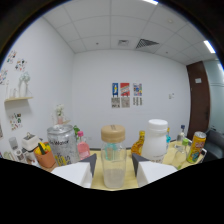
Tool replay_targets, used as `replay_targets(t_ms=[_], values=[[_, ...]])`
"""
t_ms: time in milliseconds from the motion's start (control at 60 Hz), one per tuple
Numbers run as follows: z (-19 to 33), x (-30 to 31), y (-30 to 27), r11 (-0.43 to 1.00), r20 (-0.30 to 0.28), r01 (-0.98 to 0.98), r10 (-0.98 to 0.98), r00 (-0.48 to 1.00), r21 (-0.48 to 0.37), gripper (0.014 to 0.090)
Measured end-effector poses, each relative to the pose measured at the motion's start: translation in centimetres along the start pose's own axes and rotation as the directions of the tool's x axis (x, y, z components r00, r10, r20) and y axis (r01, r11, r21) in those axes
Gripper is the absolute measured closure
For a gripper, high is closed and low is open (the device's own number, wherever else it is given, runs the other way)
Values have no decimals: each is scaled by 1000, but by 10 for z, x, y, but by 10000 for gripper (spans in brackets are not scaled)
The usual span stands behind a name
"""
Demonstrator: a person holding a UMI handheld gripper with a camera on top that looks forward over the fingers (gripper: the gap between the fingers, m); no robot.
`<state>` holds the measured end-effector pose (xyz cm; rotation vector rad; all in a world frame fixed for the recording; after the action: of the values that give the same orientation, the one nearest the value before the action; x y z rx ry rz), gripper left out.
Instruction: Make me a cup of Mount Fuji.
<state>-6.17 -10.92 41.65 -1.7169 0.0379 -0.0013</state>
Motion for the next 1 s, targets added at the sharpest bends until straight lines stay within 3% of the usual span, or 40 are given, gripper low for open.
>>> replay_targets(t_ms=[167, 400, 733, 850, 1000], values=[[19, 0, 13, 999, -7, -27, 27, 1000, -31, 615], [16, 1, 11, 1000, -25, 14, -14, 1000, -19, 635], [-65, -14, -37, 992, 65, -10, 2, 998, 128, 642], [-93, -18, -12, 990, 101, -27, 14, 995, 135, 642], [-105, -20, 75, 999, 119, -36, 32, 992, 36, 643]])
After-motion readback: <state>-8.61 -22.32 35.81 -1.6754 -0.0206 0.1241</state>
